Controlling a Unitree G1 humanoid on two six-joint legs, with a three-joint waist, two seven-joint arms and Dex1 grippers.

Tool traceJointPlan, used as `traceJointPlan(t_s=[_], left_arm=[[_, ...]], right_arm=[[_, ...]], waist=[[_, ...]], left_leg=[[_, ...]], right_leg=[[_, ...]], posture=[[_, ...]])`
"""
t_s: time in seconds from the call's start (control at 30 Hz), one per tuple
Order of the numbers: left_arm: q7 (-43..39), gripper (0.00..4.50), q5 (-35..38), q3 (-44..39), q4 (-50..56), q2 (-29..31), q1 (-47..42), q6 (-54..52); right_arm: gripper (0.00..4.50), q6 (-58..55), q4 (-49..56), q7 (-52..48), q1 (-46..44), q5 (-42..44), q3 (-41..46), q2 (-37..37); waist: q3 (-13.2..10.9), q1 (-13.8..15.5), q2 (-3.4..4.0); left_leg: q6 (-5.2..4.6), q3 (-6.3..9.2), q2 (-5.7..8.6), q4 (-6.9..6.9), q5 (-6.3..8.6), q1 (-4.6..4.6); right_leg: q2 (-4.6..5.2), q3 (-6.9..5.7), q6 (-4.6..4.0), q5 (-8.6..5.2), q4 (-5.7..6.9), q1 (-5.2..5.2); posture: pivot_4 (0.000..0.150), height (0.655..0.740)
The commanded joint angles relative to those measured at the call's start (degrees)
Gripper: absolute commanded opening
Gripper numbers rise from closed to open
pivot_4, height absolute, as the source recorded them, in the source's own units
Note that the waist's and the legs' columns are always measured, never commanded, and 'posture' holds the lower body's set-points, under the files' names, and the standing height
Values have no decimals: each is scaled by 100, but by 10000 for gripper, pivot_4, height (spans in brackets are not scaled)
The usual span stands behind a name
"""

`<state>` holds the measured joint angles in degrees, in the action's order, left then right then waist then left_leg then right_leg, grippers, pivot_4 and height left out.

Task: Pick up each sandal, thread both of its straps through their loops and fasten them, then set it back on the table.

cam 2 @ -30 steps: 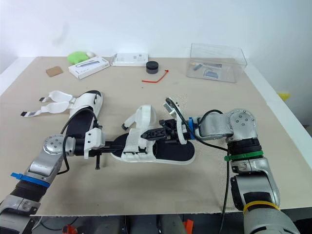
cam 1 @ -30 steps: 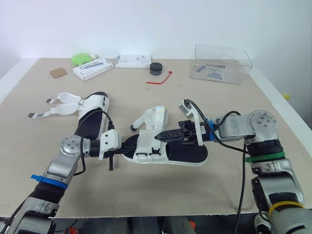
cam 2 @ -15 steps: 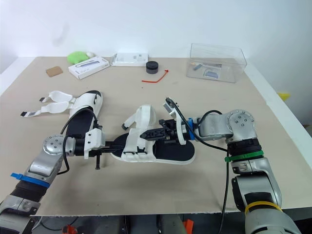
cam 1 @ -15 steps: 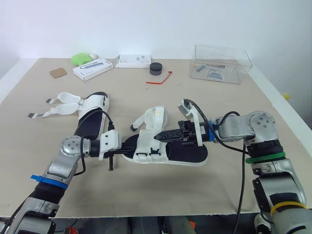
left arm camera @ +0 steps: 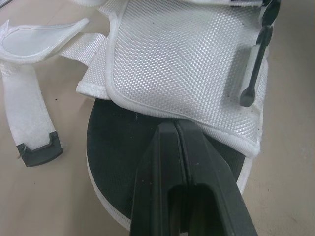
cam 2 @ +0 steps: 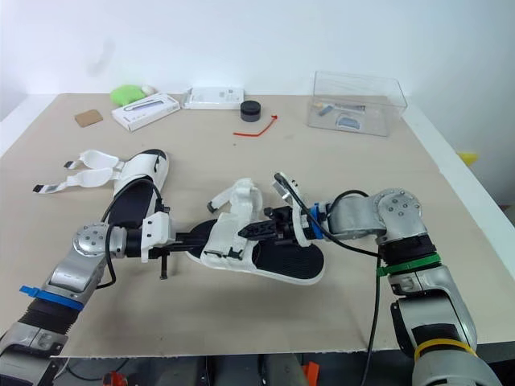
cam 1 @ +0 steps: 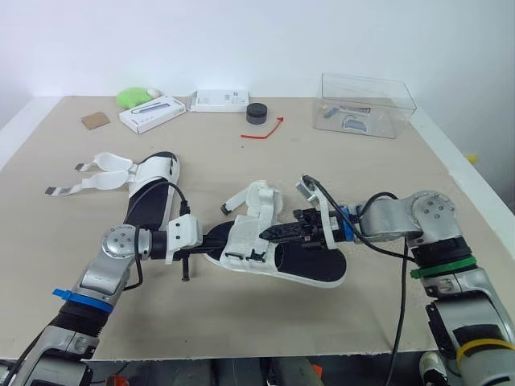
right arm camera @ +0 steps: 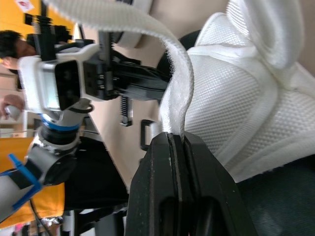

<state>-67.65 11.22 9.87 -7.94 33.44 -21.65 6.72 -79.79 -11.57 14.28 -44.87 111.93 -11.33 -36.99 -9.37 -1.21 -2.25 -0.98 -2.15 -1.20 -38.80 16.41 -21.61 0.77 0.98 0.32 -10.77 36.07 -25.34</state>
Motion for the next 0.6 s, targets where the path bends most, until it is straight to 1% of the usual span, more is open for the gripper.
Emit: traceJointPlan(t_s=[0.03,0.3,0.37,0.6], left_arm=[[20,0,-217,177,-60,23,151,-24],[38,0,-211,216,-129,36,110,4],[42,0,-212,224,-151,29,94,10],[56,0,-233,251,-216,8,38,27]], right_arm=[[564,91,425,119,4,107,-68,-98],[564,270,1001,61,-49,107,-97,-80],[564,318,1099,44,-64,107,-111,-69],[564,412,1529,256,48,-16,-392,-370]], waist=[[0,0,0],[1,0,1],[1,0,1],[1,2,0]], left_leg=[[0,0,0,0,0,0],[-3,-1,0,0,2,0],[-3,-1,-1,0,2,0],[-3,-1,-1,0,2,0]], right_leg=[[0,0,0,0,0,0],[1,0,3,-2,-2,0],[0,1,17,-11,-2,0],[3,0,17,-10,-1,0]], posture=[[1500,7400],[1500,7400],[1500,7400],[1500,7400]])
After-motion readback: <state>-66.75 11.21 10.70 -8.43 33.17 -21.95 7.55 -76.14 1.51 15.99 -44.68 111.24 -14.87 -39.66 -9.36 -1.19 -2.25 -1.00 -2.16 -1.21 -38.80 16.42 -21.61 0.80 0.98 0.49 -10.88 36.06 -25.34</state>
